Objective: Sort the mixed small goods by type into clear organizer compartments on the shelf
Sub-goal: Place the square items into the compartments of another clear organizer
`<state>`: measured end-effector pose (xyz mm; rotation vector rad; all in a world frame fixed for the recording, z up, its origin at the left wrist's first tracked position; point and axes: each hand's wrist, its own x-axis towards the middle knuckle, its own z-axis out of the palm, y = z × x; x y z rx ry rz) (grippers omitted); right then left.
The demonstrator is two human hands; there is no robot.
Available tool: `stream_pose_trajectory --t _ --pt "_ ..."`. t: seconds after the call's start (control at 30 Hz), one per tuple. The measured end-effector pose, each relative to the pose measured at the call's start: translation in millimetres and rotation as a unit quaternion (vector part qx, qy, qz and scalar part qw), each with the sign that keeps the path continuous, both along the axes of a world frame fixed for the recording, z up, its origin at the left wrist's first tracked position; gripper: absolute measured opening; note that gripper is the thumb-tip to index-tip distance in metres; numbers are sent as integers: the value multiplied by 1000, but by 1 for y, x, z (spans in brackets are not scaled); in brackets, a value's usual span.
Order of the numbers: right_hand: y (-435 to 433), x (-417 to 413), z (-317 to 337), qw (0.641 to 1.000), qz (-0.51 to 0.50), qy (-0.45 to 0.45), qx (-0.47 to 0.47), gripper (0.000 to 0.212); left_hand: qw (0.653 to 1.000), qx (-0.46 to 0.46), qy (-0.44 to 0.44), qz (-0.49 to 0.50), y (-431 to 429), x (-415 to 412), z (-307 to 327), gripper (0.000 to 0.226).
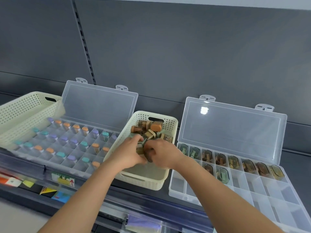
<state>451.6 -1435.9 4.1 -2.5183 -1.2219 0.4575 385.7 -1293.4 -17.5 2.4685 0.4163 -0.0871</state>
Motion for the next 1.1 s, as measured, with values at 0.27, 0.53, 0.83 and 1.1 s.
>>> stream_pose_trajectory --t 0.27,0.53,0.83,1.1 --pt "-15 12 15 925 -158 244 243 33 976 -216 -10 10 -6 0 18 88" --pt "-50 15 16 943 -164 142 252 50 949 -309 -25 -50 -15 7 33 78" --pt "-108 11 11 914 -262 35 306 43 940 -305 -118 -95 -63 36 29 56" --pt "-174 17 10 901 -320 36 291 45 963 -151 -131 -179 -132 52 31 57"
